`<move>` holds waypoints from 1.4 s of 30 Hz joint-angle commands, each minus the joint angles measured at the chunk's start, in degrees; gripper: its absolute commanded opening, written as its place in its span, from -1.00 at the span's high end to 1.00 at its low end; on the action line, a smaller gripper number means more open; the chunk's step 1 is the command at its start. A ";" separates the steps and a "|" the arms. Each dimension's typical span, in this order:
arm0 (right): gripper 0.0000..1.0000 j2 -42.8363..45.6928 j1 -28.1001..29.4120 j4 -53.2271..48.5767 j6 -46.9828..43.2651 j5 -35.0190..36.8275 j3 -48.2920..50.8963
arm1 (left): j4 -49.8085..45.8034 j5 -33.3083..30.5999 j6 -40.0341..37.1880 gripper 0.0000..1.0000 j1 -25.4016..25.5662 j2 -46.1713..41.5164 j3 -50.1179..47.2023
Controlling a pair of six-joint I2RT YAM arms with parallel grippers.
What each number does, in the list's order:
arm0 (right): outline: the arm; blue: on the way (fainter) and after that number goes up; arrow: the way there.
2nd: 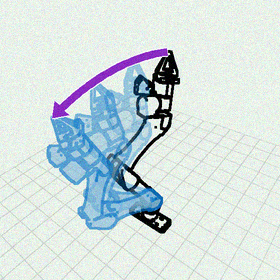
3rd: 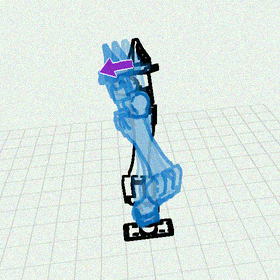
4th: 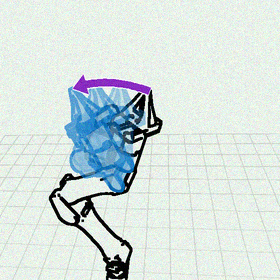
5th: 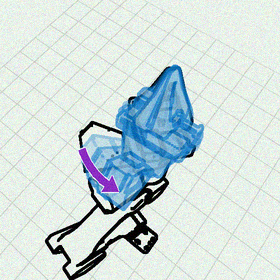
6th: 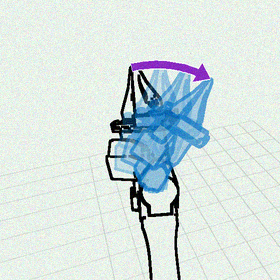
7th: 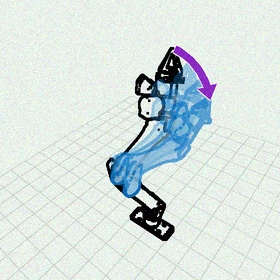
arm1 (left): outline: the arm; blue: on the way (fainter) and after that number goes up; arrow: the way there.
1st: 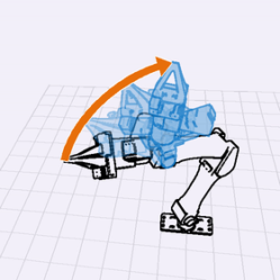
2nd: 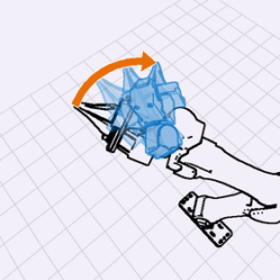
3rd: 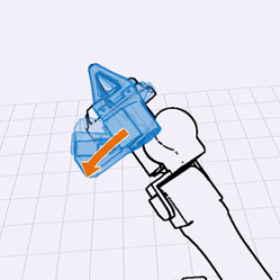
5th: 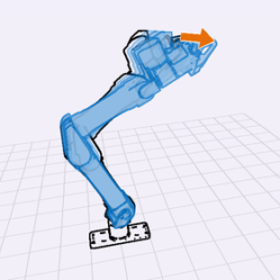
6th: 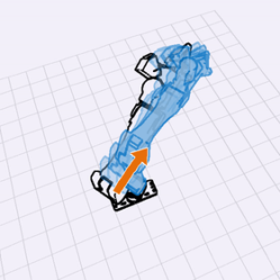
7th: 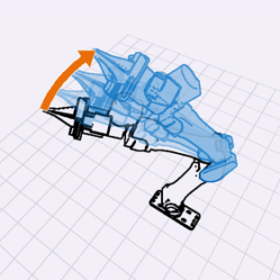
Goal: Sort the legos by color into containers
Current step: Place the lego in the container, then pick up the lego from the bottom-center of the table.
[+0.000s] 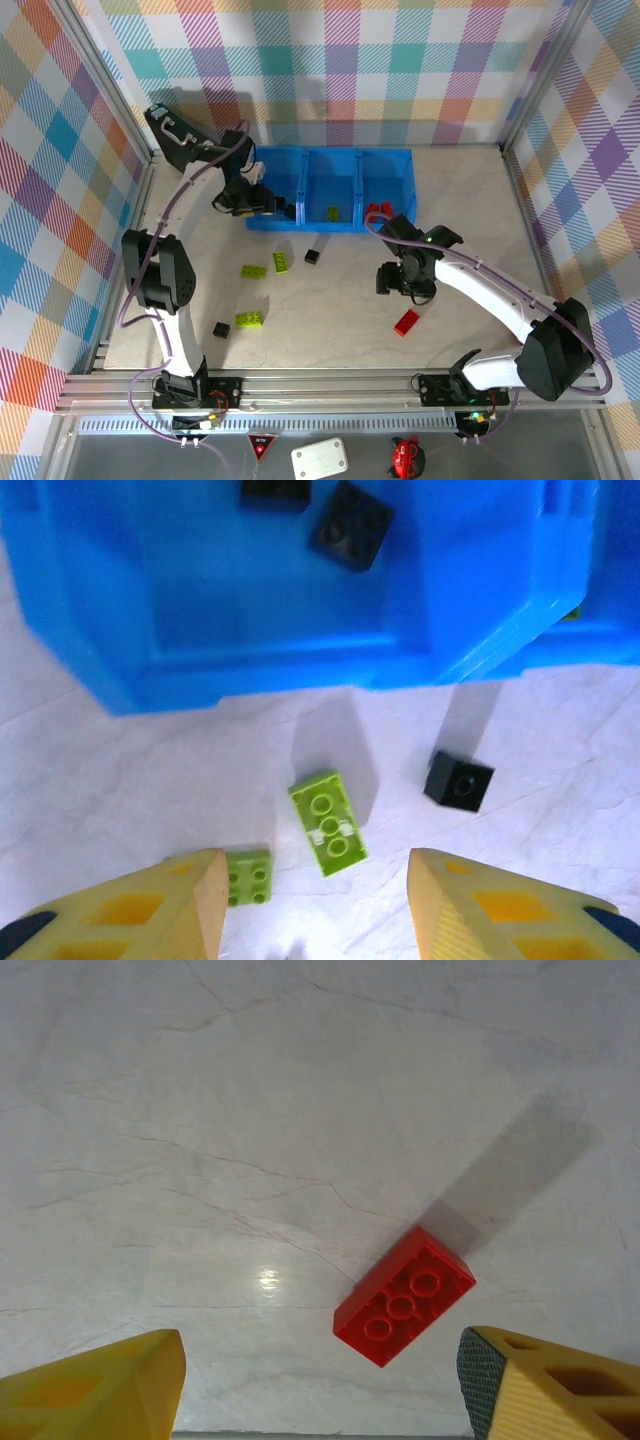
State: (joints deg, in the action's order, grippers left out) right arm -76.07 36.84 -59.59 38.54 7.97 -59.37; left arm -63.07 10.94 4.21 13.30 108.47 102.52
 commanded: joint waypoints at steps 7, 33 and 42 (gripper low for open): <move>-0.49 1.83 0.29 0.86 17.49 3.88 8.30 | 1.95 -7.93 -2.00 -0.02 -0.56 -11.33 -12.03; -0.25 4.34 0.25 18.04 37.46 -1.67 24.72 | 11.56 -12.14 -2.12 -0.01 0.98 -17.01 -27.37; -0.04 1.80 0.24 18.66 37.58 -3.13 24.53 | 11.82 -12.86 -2.70 0.00 2.56 -16.98 -27.81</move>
State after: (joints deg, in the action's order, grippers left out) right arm -73.82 36.82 -41.12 75.11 5.93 -34.72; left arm -51.51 -1.02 2.87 15.25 92.86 75.35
